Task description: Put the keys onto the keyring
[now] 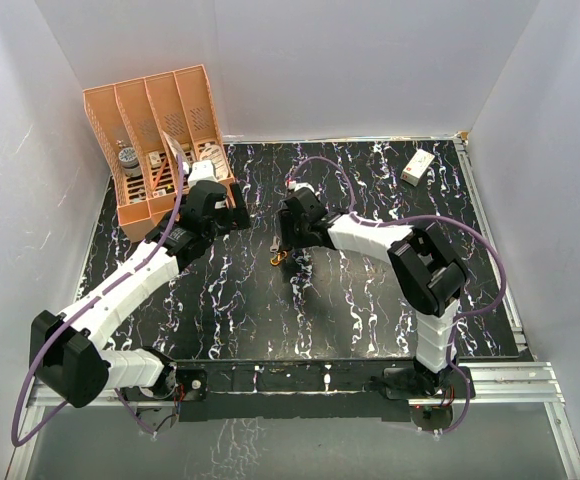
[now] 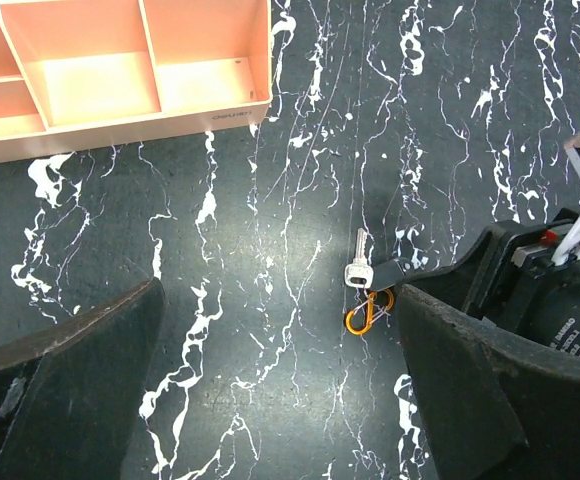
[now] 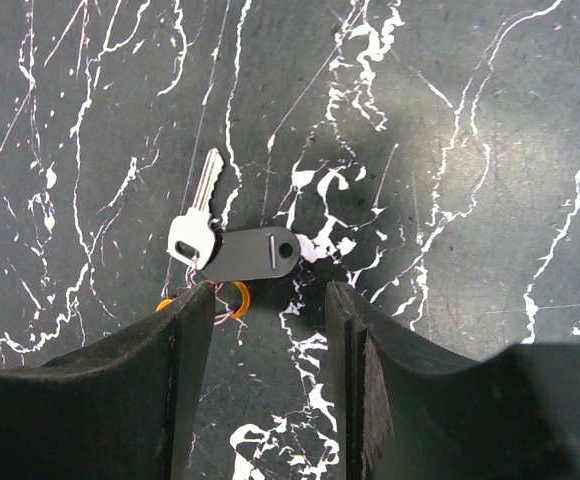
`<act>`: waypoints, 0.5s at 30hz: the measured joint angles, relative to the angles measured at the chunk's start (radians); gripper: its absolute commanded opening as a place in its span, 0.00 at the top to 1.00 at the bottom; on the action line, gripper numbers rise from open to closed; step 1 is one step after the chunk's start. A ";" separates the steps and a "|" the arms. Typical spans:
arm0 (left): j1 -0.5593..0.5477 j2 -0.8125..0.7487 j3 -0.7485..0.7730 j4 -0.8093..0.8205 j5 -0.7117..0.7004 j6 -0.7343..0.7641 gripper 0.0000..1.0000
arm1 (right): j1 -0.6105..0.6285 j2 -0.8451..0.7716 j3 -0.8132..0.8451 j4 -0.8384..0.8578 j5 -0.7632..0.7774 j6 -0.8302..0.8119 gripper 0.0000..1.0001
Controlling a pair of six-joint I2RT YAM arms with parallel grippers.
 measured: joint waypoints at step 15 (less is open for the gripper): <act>0.006 0.000 -0.009 0.009 0.001 0.000 0.01 | -0.064 0.008 -0.041 0.070 -0.151 0.079 0.54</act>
